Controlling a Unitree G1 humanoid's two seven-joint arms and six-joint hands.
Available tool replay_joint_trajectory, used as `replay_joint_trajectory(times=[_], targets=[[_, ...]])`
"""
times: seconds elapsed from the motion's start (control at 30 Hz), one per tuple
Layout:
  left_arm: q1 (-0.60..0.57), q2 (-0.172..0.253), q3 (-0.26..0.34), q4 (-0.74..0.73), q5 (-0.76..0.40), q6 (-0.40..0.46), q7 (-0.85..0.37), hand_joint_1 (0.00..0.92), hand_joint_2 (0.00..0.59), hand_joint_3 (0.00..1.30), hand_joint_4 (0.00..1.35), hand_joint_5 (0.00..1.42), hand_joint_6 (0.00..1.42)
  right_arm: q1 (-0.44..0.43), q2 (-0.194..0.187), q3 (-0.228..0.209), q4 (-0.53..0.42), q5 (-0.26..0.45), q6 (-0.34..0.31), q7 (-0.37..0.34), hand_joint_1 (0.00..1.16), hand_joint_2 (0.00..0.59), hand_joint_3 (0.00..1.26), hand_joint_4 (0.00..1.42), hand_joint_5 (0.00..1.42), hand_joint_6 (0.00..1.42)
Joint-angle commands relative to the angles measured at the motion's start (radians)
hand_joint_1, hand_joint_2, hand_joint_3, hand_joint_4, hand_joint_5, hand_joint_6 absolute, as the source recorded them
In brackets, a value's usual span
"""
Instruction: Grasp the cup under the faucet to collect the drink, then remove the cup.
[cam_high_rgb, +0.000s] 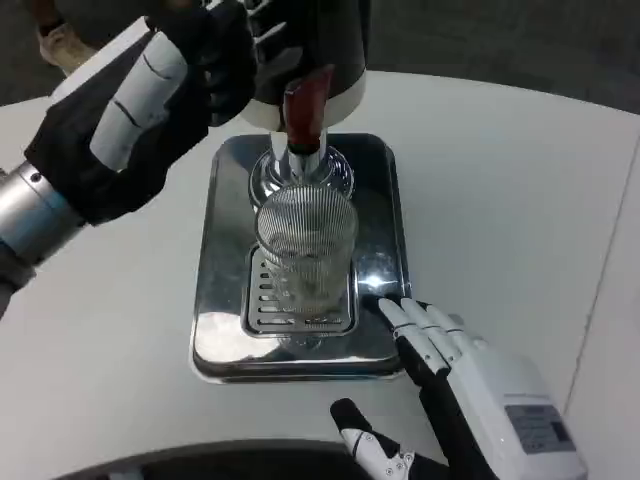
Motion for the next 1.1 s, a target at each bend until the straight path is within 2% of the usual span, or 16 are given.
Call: replay_joint_trajectory(times=[0.03,0.37,0.77,0.97,1.1], targets=[[-0.027,-0.020,-0.010,0.025,0.030,-0.009,-0.029,0.000,0.168,0.00,0.00,0.06,0.02,0.019,0.000,-0.011,-0.017,0.007,0.007,0.008,0.24,0.373,0.14,0.10,0.10,0.16],[-0.047,-0.054,-0.032,0.041,0.057,-0.027,-0.072,0.000,0.170,0.00,0.00,0.09,0.05,0.027,0.002,-0.017,-0.020,0.012,0.006,0.010,0.24,0.373,0.15,0.10,0.11,0.18],[-0.042,-0.050,-0.039,0.032,0.090,-0.044,-0.094,0.000,0.164,0.00,0.00,0.09,0.05,0.022,0.009,-0.017,-0.012,0.017,0.010,0.011,0.25,0.373,0.15,0.11,0.11,0.18],[-0.031,-0.030,-0.052,0.009,0.155,-0.129,-0.099,0.000,0.163,0.00,0.00,0.10,0.06,0.020,0.011,-0.013,-0.008,0.018,0.010,0.011,0.25,0.369,0.15,0.11,0.11,0.19],[-0.022,-0.003,-0.067,-0.002,0.222,-0.223,-0.099,0.000,0.160,0.00,0.00,0.11,0.07,0.018,0.013,-0.012,-0.004,0.019,0.011,0.012,0.26,0.367,0.15,0.11,0.11,0.20]])
